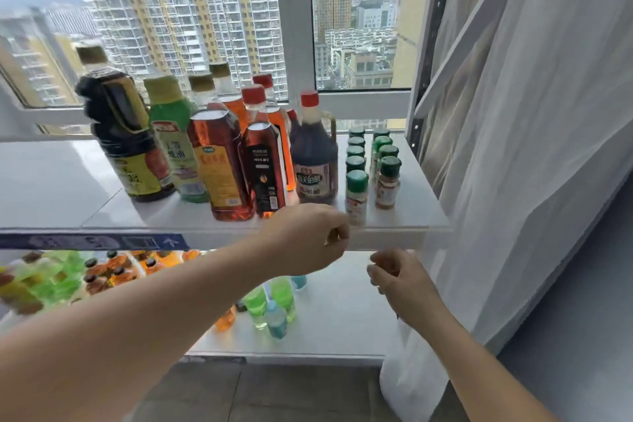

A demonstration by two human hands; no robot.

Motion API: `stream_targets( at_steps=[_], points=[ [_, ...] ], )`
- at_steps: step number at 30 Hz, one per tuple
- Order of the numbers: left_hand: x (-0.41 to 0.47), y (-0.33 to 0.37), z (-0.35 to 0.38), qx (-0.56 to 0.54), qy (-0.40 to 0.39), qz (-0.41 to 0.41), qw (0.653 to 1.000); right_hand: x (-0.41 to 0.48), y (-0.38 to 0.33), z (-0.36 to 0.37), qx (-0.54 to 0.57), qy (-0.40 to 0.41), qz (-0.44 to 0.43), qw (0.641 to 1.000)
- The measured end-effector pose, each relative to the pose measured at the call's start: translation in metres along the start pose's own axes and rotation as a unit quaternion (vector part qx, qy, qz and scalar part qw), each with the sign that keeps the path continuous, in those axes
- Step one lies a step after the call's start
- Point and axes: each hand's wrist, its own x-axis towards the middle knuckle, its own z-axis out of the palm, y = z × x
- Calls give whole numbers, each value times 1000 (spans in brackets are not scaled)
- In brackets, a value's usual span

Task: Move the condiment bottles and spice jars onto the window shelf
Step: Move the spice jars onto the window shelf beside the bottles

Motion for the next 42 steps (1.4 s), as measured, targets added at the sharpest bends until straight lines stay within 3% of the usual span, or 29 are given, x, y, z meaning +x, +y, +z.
stream_targets(
  at_steps=[12,17,25,32,42],
  points=[
    [-124,-84,73,-82,-175,-102,976,-94,19,74,-67,-15,85,994],
    [-174,-113,112,-88,-270,-133,950,-125,57,105,-118,-37,150,981],
    [-207,-142,186,-138,-338,-169,915,-117,131,151,-145,-80,212,963],
    [-213,-162,344,-134,-351,-178,910,-61,262,221,-140,-91,232,958],
    [-227,-175,619,-168,-351,-222,894,-20,528,325,-168,-106,251,947]
  ],
)
